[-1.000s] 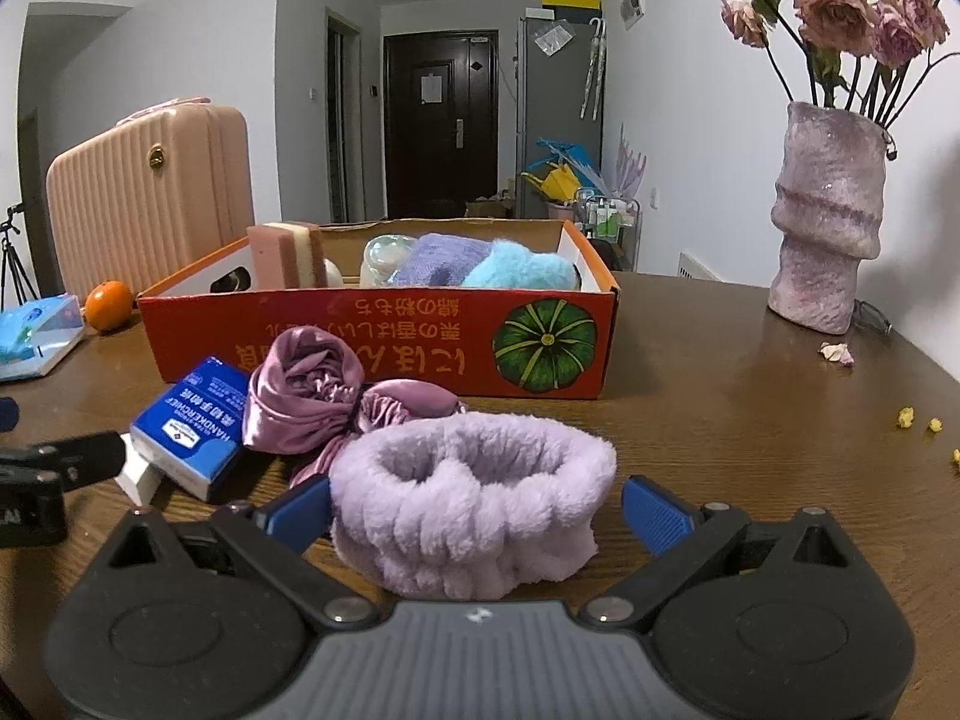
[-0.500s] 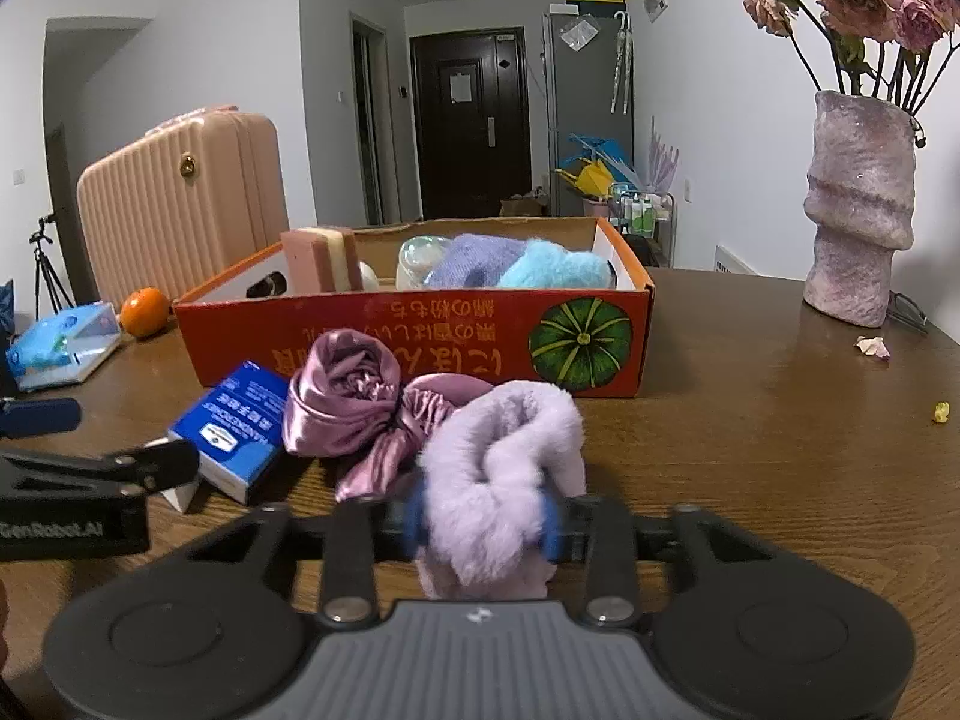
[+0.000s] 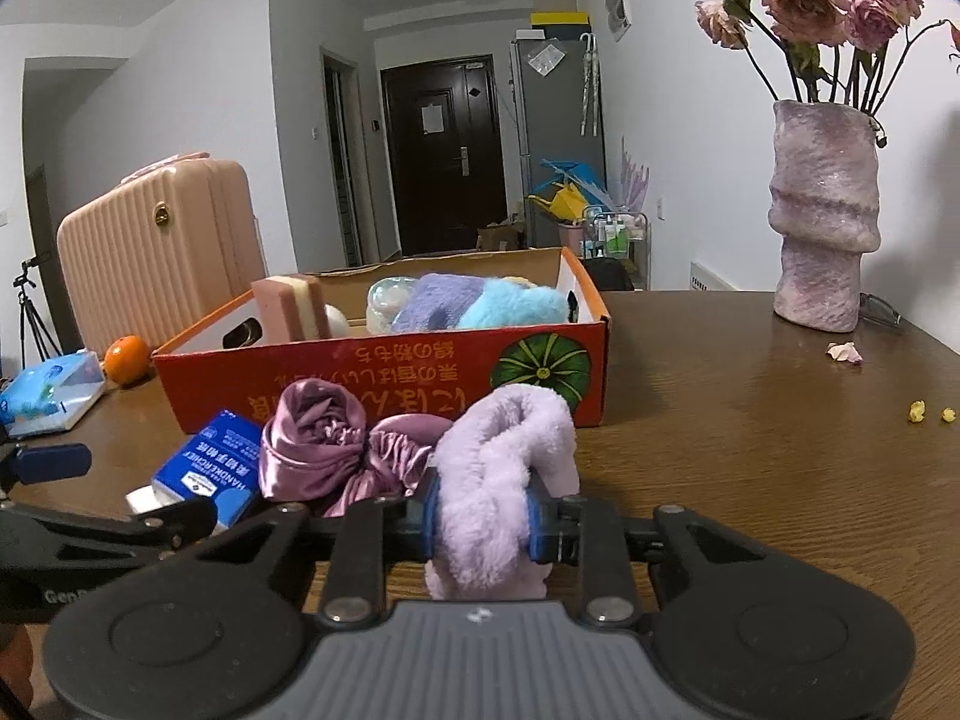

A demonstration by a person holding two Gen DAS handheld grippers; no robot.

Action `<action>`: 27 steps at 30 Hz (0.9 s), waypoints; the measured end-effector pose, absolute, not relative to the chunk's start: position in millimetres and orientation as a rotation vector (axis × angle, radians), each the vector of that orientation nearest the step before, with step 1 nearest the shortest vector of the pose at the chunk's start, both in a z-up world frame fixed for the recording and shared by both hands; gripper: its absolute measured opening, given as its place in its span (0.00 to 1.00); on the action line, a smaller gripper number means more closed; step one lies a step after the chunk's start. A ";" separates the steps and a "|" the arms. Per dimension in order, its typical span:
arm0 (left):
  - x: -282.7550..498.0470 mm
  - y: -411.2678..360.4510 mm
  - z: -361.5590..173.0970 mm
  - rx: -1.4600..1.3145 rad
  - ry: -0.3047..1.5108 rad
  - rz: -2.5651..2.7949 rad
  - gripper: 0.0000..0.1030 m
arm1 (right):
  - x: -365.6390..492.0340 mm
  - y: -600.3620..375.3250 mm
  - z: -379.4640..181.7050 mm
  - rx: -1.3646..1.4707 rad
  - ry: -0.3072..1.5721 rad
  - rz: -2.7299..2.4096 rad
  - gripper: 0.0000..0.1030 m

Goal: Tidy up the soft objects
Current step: 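Lift the lilac headband with the right gripper while the left gripper grasps the blue tissue pack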

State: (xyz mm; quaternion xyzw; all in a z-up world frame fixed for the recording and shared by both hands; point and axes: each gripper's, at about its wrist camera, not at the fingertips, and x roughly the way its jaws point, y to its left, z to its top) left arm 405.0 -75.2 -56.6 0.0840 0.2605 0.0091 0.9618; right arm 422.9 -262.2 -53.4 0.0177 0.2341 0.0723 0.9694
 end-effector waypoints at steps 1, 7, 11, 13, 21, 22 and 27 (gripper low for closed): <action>406.5 -76.8 -57.2 0.175 0.529 0.019 1.00 | 423.4 -263.3 -53.3 0.036 0.472 0.144 0.25; 415.5 -87.6 -62.3 0.218 0.547 0.039 1.00 | 427.4 -270.0 -53.3 0.041 0.466 0.132 0.25; 420.3 -90.4 -64.4 0.226 0.545 0.061 1.00 | 430.5 -273.3 -54.1 0.041 0.470 0.128 0.25; 423.3 -90.7 -65.1 0.225 0.552 0.065 1.00 | 431.2 -274.2 -54.5 0.040 0.471 0.128 0.25; 427.5 -93.6 -67.1 0.236 0.554 0.057 0.95 | 431.0 -273.8 -55.6 0.035 0.472 0.129 0.25; 427.2 -94.2 -67.4 0.239 0.553 0.054 0.94 | 430.7 -273.8 -55.9 0.034 0.473 0.130 0.25; 428.2 -94.6 -69.2 0.230 0.578 0.019 0.70 | 430.7 -273.6 -56.3 0.035 0.473 0.131 0.25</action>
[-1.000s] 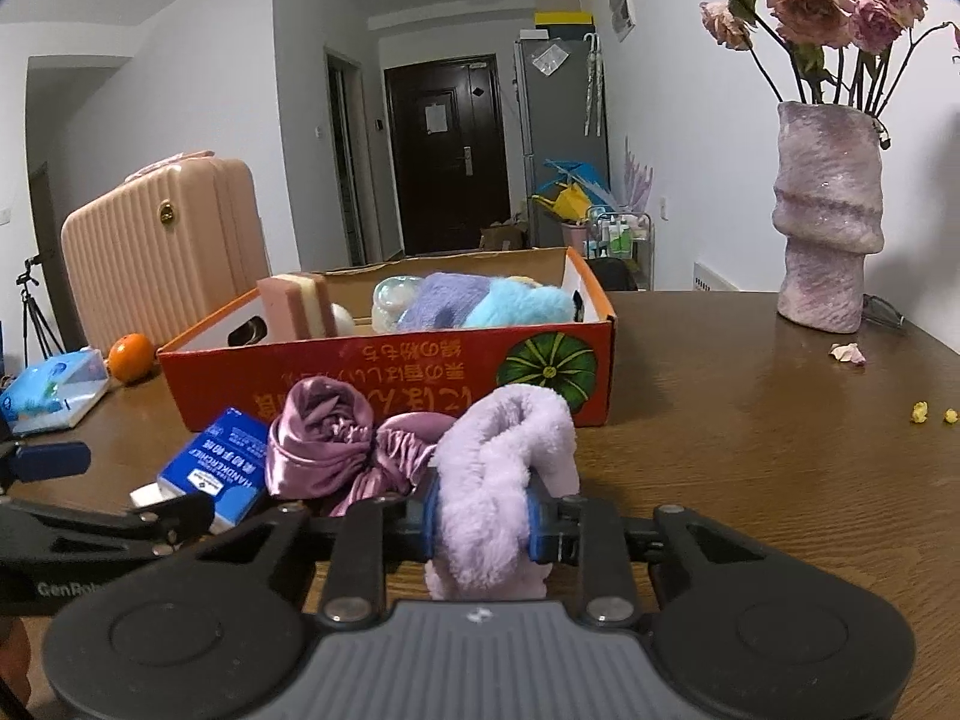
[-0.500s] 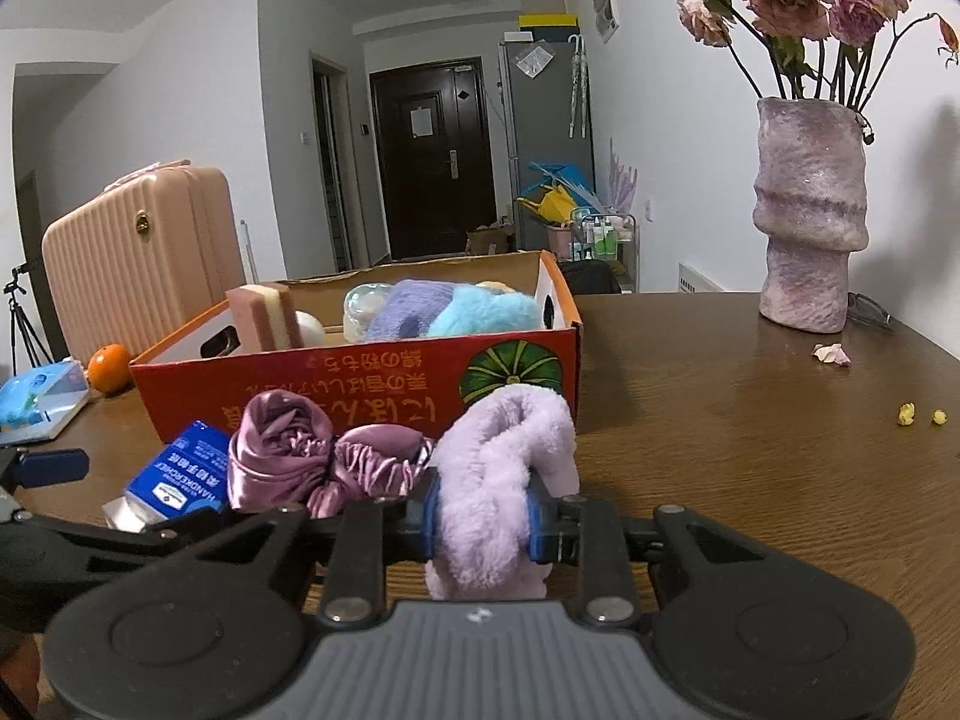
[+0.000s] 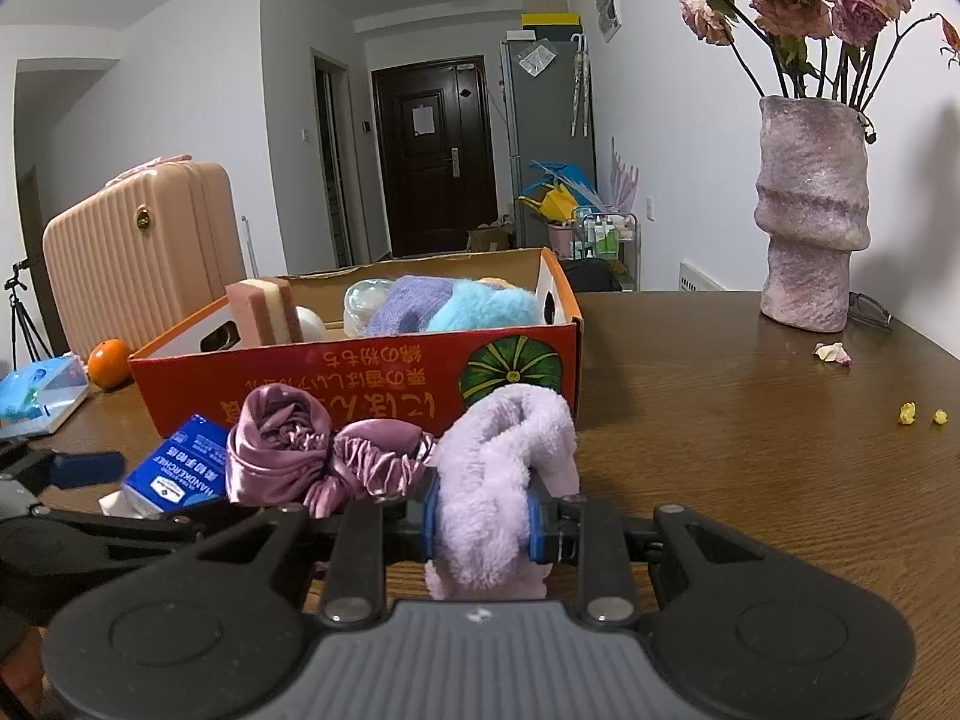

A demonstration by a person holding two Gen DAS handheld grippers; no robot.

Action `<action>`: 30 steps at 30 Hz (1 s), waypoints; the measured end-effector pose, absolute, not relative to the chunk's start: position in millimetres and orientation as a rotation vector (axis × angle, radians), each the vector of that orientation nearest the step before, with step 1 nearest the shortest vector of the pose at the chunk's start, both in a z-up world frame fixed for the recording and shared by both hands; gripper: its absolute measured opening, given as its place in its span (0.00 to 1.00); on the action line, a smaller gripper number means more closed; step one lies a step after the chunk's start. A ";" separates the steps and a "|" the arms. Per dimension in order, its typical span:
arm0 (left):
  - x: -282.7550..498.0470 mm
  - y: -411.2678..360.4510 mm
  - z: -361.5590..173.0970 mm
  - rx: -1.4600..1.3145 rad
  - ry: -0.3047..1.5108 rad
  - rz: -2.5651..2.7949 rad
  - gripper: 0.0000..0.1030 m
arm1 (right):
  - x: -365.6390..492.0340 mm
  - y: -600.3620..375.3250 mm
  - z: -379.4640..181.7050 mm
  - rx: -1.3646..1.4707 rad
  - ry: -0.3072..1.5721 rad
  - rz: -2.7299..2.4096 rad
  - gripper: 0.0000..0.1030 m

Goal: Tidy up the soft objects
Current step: 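Lift the lilac headband with the right gripper while the left gripper grasps the blue tissue pack, then carry the tissue pack and lilac headband in both grippers over the box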

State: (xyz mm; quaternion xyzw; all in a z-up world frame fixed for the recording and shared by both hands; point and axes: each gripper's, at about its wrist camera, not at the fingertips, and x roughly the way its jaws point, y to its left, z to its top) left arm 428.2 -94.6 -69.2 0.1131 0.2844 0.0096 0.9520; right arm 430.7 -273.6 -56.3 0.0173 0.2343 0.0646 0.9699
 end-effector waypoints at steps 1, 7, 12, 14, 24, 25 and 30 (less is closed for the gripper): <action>428.7 -94.4 -70.0 0.228 0.586 0.013 0.67 | 430.3 -273.1 -56.5 0.035 0.473 0.132 0.25; 426.4 -95.3 -71.2 0.230 0.588 0.000 0.55 | 427.5 -271.0 -57.2 0.031 0.468 0.143 0.25; 425.4 -93.9 -69.7 0.221 0.582 -0.001 0.55 | 427.3 -271.3 -56.4 0.032 0.465 0.144 0.25; 424.2 -92.6 -68.0 0.214 0.574 0.001 0.55 | 427.2 -271.5 -56.0 0.032 0.462 0.145 0.25; 409.1 -83.4 -50.3 0.155 0.490 0.011 0.53 | 422.3 -272.5 -51.2 0.041 0.424 0.158 0.25; 406.5 -81.8 -47.3 0.144 0.479 0.015 0.53 | 421.4 -272.3 -50.5 0.042 0.417 0.160 0.25; 397.1 -76.3 -35.2 0.099 0.446 0.016 0.52 | 415.4 -270.5 -45.9 0.041 0.372 0.172 0.25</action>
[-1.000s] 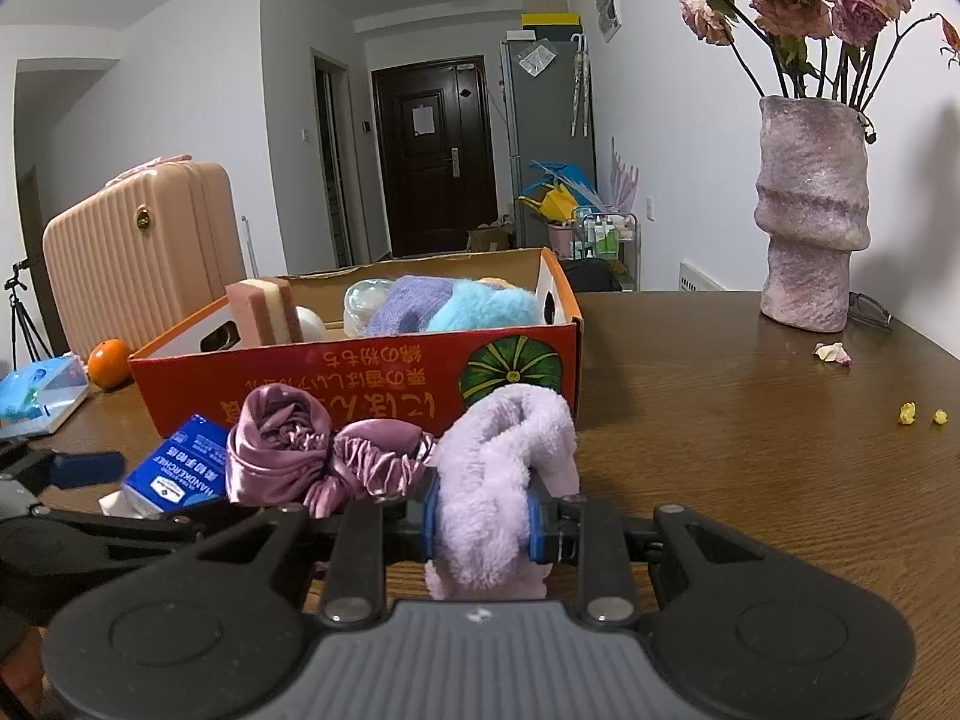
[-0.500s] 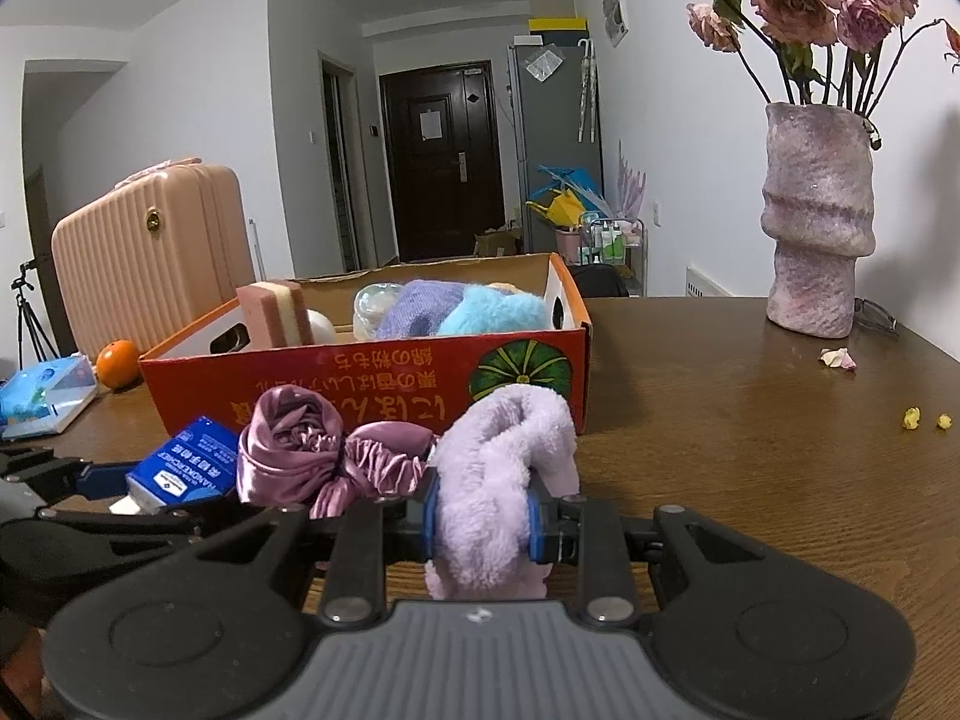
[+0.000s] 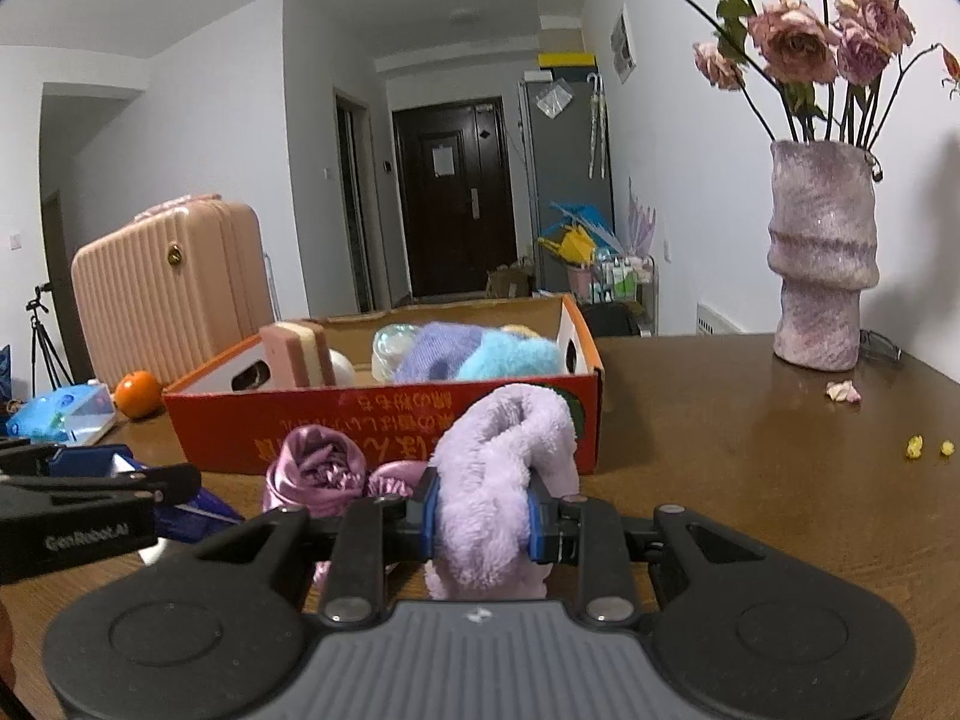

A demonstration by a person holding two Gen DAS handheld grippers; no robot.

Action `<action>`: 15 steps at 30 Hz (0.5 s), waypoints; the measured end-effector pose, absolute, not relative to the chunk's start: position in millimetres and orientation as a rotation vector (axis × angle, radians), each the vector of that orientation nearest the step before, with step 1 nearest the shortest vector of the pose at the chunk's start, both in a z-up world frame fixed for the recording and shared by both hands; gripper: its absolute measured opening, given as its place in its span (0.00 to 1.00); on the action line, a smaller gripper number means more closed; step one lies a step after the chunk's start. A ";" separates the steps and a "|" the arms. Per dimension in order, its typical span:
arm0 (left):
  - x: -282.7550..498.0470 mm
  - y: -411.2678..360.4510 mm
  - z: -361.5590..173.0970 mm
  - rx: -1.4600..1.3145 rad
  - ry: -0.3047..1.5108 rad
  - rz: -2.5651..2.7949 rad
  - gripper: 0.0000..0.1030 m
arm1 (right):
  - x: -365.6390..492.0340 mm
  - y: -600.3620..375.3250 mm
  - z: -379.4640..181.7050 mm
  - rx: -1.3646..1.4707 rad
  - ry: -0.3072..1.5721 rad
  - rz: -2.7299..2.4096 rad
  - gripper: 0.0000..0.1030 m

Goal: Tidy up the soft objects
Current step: 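Carry the tissue pack and lilac headband in both grippers over the box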

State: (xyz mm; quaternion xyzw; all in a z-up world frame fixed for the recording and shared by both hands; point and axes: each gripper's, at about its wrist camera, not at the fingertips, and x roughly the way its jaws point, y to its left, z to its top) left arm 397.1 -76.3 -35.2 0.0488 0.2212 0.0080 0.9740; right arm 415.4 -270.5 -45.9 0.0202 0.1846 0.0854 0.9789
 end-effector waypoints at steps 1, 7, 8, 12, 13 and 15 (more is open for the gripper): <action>395.1 -75.9 -33.2 0.092 0.439 0.018 0.52 | 414.5 -270.4 -44.9 0.042 0.363 0.174 0.25; 385.3 -72.8 -24.4 0.061 0.407 -0.002 0.51 | 406.9 -268.9 -39.2 0.038 0.312 0.176 0.25; 383.7 -71.4 -22.4 0.051 0.402 -0.007 0.51 | 406.1 -269.2 -38.4 0.040 0.307 0.175 0.25; 376.4 -66.2 -14.4 0.021 0.371 -0.022 0.50 | 403.7 -267.8 -36.1 0.048 0.292 0.180 0.25; 374.3 -66.1 -12.2 0.016 0.362 -0.027 0.50 | 402.8 -267.1 -35.7 0.049 0.290 0.182 0.25; 371.6 -65.6 -9.3 0.013 0.348 -0.030 0.50 | 402.0 -266.5 -35.0 0.049 0.284 0.186 0.25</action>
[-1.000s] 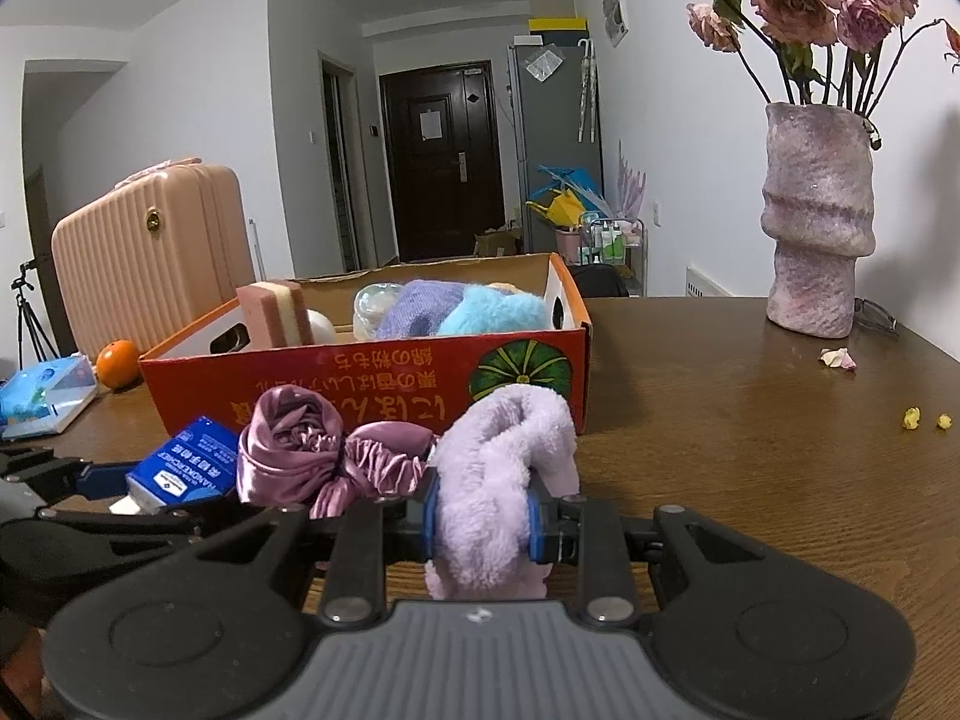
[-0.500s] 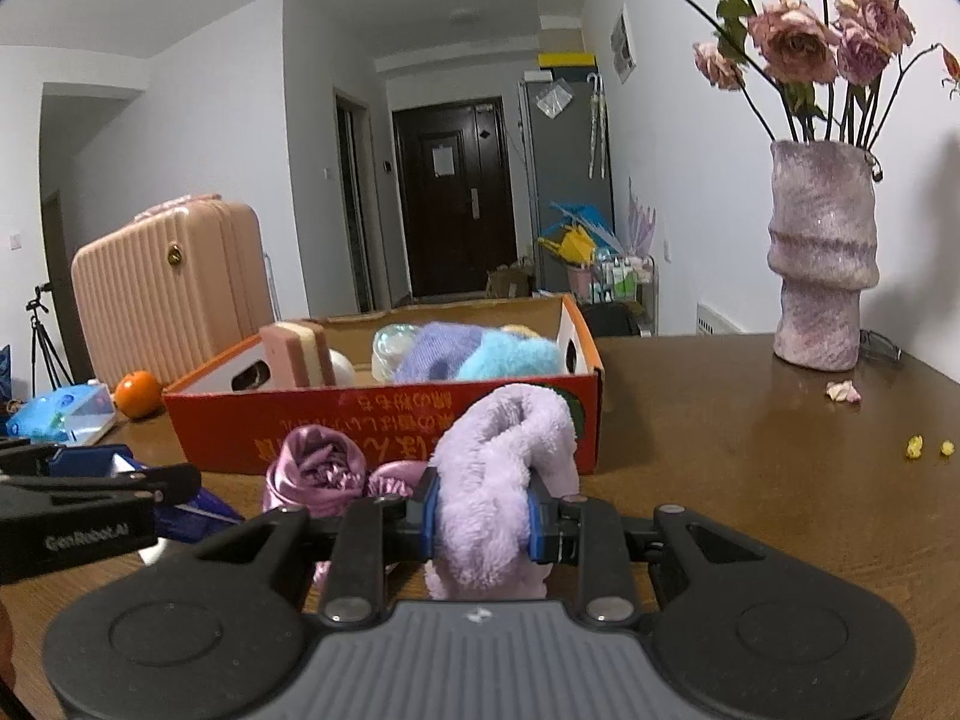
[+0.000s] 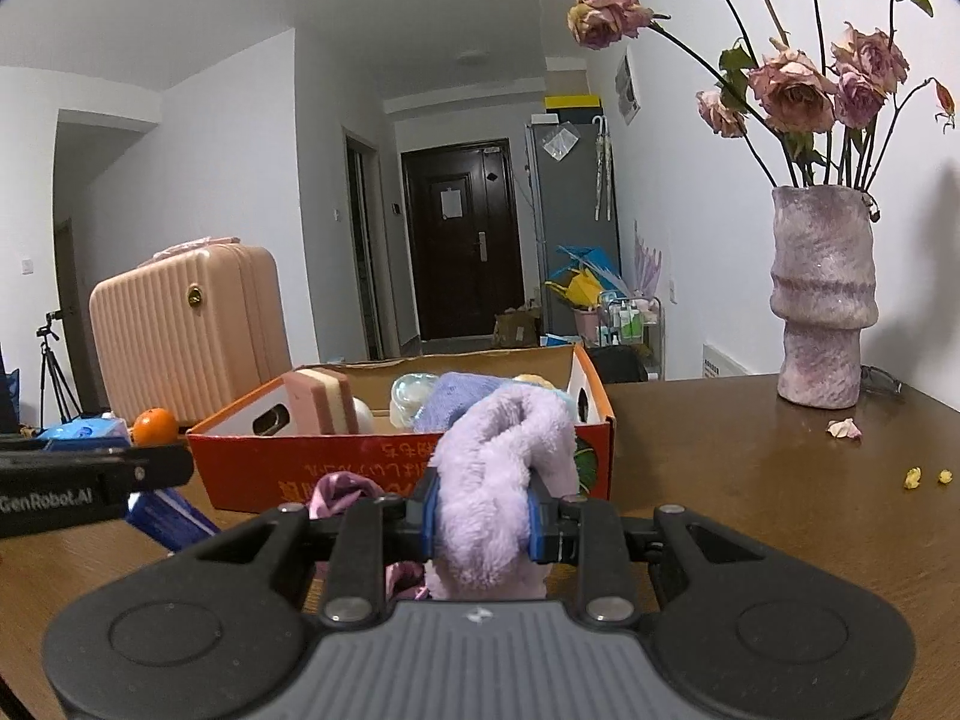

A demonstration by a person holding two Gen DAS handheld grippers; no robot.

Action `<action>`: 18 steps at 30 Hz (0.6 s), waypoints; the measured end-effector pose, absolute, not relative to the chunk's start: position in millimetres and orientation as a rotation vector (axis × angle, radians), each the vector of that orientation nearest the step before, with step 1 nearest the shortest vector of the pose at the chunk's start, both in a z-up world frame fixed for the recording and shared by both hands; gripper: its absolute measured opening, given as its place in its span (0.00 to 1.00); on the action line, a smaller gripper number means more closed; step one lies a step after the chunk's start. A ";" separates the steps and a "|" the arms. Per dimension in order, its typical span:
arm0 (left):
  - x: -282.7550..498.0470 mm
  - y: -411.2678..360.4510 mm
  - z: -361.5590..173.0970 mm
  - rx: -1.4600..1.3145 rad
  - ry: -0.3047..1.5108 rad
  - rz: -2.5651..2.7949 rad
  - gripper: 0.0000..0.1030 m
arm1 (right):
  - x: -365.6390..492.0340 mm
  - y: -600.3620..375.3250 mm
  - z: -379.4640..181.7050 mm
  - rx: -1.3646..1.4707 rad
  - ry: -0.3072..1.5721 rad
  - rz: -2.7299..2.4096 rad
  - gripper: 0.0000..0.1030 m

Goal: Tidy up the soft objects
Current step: 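Carry the tissue pack and lilac headband in both grippers over the box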

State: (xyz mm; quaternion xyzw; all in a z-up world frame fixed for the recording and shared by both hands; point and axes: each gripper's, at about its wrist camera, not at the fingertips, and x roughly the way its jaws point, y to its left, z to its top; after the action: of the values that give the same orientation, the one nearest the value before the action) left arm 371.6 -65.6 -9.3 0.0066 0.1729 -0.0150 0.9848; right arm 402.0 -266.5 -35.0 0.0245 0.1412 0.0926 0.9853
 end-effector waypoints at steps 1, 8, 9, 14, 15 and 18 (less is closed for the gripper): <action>370.4 -65.5 -8.1 0.011 0.341 -0.034 0.50 | 402.0 -266.5 -34.6 0.050 0.281 0.186 0.25; 366.1 -65.6 -0.2 -0.001 0.306 -0.047 0.49 | 402.0 -266.4 -31.5 0.067 0.265 0.189 0.25; 365.4 -65.5 1.1 -0.003 0.300 -0.046 0.49 | 401.9 -265.9 -31.0 0.069 0.262 0.191 0.25; 366.4 -64.5 9.0 -0.029 0.280 -0.047 0.49 | 400.4 -260.6 -26.7 0.068 0.238 0.203 0.25; 366.9 -64.6 10.7 -0.033 0.275 -0.047 0.49 | 400.2 -259.5 -25.3 0.067 0.231 0.205 0.25; 369.2 -66.4 15.1 -0.048 0.265 -0.050 0.49 | 400.8 -257.9 -21.0 0.067 0.212 0.208 0.25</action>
State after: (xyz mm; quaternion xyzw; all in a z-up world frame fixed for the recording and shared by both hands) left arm 369.2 -66.4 15.1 -0.0241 0.1320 -0.0251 0.9906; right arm 400.8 -257.9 -21.0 0.0336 0.1054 0.1038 0.9884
